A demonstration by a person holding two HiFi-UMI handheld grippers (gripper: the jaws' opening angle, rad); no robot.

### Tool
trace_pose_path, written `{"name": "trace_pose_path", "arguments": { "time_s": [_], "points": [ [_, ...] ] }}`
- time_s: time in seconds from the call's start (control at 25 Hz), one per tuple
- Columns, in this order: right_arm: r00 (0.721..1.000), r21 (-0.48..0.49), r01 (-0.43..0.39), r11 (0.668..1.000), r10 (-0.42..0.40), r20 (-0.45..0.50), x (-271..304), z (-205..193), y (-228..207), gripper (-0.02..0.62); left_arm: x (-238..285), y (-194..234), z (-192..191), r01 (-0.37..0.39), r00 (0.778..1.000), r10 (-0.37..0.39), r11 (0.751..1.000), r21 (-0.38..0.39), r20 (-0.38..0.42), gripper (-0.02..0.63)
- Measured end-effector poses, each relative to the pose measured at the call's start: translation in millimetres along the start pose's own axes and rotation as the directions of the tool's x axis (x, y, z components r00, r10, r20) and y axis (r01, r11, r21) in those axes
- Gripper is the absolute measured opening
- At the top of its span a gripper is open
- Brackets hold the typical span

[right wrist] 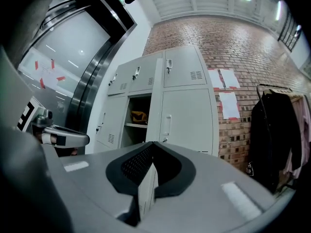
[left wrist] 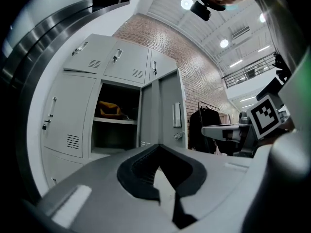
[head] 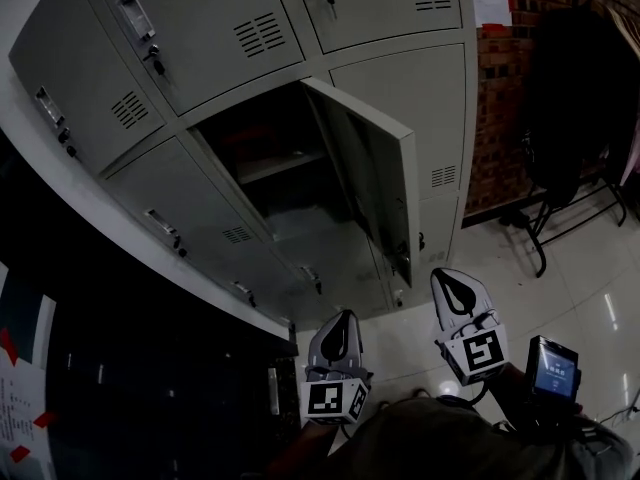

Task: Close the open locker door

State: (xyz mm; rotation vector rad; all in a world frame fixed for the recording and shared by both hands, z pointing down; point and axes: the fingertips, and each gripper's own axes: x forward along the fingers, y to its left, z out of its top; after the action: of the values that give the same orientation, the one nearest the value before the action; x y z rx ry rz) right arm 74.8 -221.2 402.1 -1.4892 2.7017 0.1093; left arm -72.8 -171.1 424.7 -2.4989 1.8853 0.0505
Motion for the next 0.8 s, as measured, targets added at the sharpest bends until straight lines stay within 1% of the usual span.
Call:
{"name": "trace_pose_path", "arguments": {
  "time_s": [0.12,0.28,0.52,0.8],
  "points": [
    [1.0,-0.006,0.005,1.0,-0.005,0.004,9.3,2.5,-2.6,0.011,7.5,5.1,-1.7,0.016,1.0,-0.016,1.0,-0.005,-0.006,0.002],
    [1.0,-0.018,-0.022,1.0,0.022,0.02,22.4,12.0,-4.6,0.043,16.9,10.8,-2.5,0.021,1.0,-0.021,1.0,-0.013,-0.007,0.002],
    [0.995,-0.041,-0.081,0.996,0.083,0.053,37.5,29.9,-6.5,0.091,22.8,12.5,-1.9,0.018,1.0,-0.018,1.0,-0.019,0.004,0.002],
    [0.98,-0.071,-0.182,0.981,0.187,0.073,44.6,39.7,0.9,0.127,19.7,20.4,1.6,-0.02,1.0,0.021,1.0,-0.019,0.01,0.002]
  ]
}}
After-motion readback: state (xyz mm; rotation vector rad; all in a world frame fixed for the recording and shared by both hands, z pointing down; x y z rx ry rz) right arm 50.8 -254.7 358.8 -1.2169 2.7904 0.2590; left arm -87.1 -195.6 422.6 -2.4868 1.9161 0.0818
